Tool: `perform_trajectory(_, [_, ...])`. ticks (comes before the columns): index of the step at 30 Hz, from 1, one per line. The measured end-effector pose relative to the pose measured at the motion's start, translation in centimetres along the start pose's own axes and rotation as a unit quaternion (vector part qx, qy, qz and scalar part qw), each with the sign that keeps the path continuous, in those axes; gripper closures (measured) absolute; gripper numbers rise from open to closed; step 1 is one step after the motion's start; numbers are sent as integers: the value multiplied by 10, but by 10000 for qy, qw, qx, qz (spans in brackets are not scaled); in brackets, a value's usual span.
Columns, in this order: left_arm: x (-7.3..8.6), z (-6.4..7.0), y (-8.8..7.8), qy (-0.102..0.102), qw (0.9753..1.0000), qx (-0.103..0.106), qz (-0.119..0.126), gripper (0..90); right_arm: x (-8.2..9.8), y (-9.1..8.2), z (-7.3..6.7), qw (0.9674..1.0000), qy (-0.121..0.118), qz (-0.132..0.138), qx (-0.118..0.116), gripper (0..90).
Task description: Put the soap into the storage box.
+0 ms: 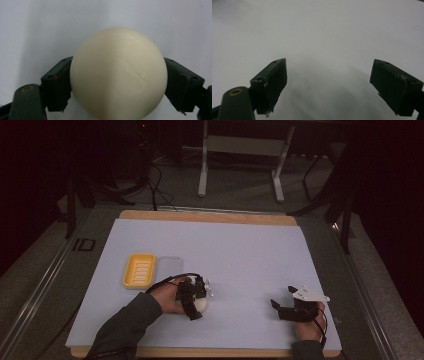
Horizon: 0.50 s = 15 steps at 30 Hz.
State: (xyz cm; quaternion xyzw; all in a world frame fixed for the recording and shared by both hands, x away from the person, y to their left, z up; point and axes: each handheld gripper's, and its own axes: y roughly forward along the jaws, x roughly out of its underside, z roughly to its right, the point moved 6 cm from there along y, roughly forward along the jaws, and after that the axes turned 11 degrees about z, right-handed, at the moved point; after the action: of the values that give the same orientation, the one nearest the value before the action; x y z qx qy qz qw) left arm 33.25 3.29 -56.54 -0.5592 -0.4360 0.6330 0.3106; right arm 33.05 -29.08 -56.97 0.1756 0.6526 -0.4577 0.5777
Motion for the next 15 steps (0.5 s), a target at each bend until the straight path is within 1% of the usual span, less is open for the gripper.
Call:
perform_trajectory(1, [-1,-1,-1,-2,10000,7,-58,218,0,0,0,10000,4,-2,0,142])
perform_trajectory(5, [-2,-1,0,46,9999,5,-142,220,0,0,0,10000,2,-6,-2,142])
perform_trajectory(10, [-5,-1,1,135,9994,37,-331,229,0,0,0,10000,3,-14,-4,142])
perform_trajectory(15, [-8,0,1,186,9988,44,-449,241,0,0,0,10000,5,-16,-8,142])
